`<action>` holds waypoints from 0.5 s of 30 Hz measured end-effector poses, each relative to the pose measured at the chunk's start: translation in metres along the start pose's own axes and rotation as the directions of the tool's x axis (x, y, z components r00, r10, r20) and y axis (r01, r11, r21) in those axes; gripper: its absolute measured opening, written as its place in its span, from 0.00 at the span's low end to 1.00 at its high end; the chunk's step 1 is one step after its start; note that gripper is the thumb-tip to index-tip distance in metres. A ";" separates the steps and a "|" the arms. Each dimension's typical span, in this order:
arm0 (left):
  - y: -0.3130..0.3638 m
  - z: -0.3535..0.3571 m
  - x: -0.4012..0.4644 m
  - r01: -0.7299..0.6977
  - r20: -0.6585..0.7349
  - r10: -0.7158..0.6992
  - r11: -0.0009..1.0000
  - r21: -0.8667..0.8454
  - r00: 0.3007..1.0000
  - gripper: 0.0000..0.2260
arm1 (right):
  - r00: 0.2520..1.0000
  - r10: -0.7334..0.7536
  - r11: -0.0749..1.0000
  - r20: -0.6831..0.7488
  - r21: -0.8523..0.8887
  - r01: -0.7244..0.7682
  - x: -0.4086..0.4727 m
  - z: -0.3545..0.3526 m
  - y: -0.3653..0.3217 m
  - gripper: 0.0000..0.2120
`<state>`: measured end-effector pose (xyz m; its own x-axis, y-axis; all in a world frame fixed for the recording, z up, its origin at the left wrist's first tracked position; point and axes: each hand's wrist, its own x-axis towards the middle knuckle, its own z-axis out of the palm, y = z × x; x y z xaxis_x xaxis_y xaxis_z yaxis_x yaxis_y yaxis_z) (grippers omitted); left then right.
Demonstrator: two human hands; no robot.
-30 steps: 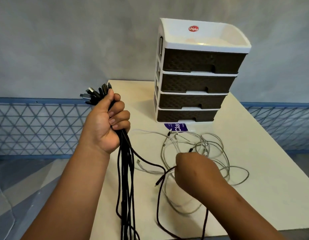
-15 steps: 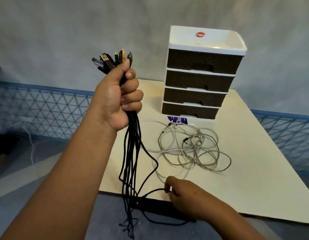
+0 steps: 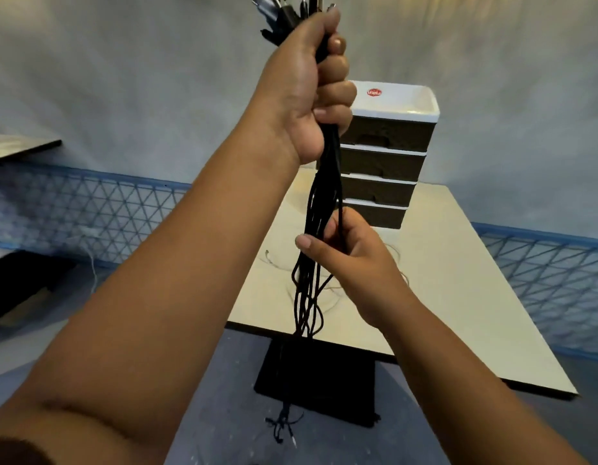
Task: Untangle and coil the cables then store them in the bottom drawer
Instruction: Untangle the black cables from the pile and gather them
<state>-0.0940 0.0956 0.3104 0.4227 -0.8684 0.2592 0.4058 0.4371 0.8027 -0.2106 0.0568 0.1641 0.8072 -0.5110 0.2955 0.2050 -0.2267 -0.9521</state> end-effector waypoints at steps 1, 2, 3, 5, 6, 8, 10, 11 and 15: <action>-0.001 0.008 0.000 -0.004 -0.004 0.004 1.000 0.001 1.000 0.16 | 0.999 0.006 0.998 -0.045 0.058 -0.004 -0.002 0.002 0.003 0.16; -0.003 0.013 0.001 -0.010 -0.010 0.010 1.000 0.003 1.000 0.17 | 0.996 0.021 0.992 -0.085 0.122 -0.011 -0.003 0.003 0.007 0.16; -0.005 0.018 0.002 -0.015 -0.017 0.015 1.000 0.012 1.000 0.17 | 0.993 0.027 0.985 -0.113 0.173 -0.007 -0.008 0.001 0.008 0.18; -0.011 0.023 0.002 -0.013 -0.036 0.013 1.000 0.027 0.999 0.17 | 0.991 0.023 0.980 -0.133 0.198 0.003 -0.016 -0.004 0.010 0.27; -0.013 0.025 0.002 -0.006 -0.047 0.007 1.000 0.026 0.999 0.17 | 0.990 0.020 0.981 -0.137 0.194 0.007 -0.021 -0.007 0.011 0.29; -0.016 0.027 0.003 -0.003 -0.070 0.003 1.000 0.008 0.998 0.16 | 0.992 0.019 0.982 -0.122 0.190 0.004 -0.029 -0.011 0.014 0.26; -0.015 0.030 0.004 -0.026 -0.086 0.025 1.000 -0.007 0.996 0.16 | 0.996 0.021 0.989 -0.083 0.148 -0.008 -0.040 -0.014 0.021 0.19; -0.013 0.032 0.005 -0.042 -0.091 0.041 0.999 -0.009 0.995 0.16 | 0.998 0.031 0.992 -0.060 0.126 -0.023 -0.047 -0.013 0.027 0.16; 0.000 0.037 0.008 -0.103 -0.099 0.100 0.994 -0.027 0.990 0.16 | 0.970 0.237 0.971 0.061 -0.033 -0.235 -0.083 -0.011 0.080 0.19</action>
<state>-0.1208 0.0796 0.3329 0.5389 -0.7931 0.2839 0.3820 0.5304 0.7568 -0.2670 0.0719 0.0640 0.8651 -0.4985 0.0559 -0.0091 -0.1271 -0.9918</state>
